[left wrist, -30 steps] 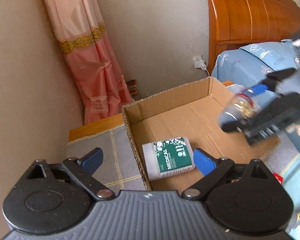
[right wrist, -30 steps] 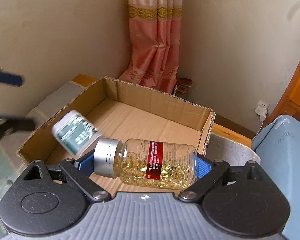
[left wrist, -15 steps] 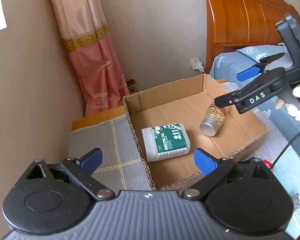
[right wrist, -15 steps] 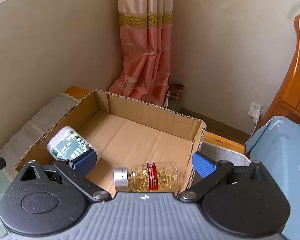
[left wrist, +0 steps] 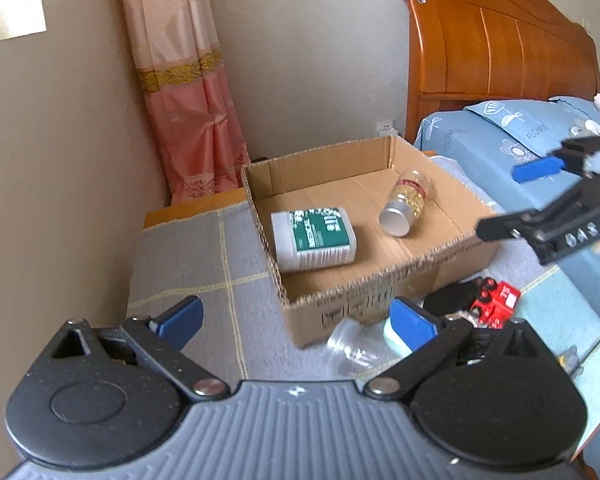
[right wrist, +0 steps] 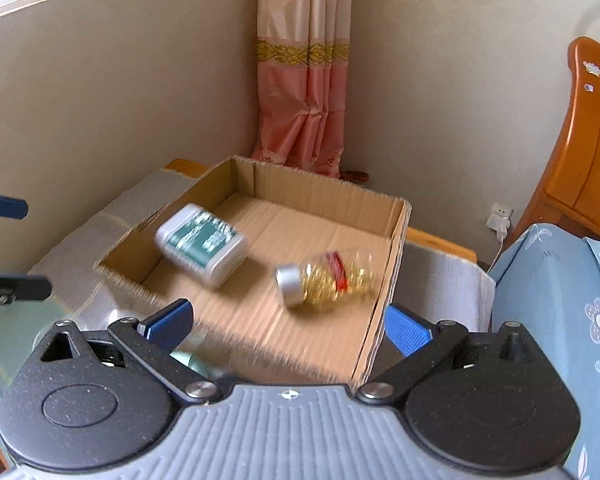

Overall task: Organize rigid objects
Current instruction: 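Withdraw both tools from the box back toward the remaining objects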

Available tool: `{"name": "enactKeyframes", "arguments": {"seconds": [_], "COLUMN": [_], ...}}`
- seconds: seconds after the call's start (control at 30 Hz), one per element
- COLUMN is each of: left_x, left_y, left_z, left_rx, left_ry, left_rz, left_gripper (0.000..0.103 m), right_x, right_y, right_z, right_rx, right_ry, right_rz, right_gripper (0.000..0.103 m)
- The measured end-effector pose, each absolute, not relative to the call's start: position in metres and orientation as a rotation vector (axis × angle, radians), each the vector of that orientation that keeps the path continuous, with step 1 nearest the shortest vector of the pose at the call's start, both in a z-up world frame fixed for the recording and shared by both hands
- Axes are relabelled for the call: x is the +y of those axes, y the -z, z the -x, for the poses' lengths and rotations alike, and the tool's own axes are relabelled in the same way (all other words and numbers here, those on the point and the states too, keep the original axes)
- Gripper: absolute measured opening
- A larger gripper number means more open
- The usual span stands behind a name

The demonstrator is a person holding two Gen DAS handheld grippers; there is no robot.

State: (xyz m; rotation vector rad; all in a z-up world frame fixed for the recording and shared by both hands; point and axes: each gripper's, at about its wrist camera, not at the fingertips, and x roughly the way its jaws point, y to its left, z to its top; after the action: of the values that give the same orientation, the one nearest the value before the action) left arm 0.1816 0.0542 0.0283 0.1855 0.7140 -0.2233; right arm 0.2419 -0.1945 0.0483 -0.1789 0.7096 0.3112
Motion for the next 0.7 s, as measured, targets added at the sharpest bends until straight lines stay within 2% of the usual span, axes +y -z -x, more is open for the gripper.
{"name": "enactKeyframes", "arguments": {"seconds": [0.43, 0.7], "left_x": [0.046, 0.045], "left_y": [0.013, 0.024], "left_z": [-0.126, -0.106], "left_rx": [0.673, 0.662], "left_ry": [0.252, 0.259], "left_rz": [-0.168, -0.179], "left_gripper": [0.101, 0.101], "right_x": [-0.193, -0.192], "right_y": [0.017, 0.061], "right_z": [-0.135, -0.107], "right_rx": [0.730, 0.780], "right_ry": [-0.183, -0.084], "right_rz": [0.108, 0.074], "right_gripper": [0.103, 0.103]}}
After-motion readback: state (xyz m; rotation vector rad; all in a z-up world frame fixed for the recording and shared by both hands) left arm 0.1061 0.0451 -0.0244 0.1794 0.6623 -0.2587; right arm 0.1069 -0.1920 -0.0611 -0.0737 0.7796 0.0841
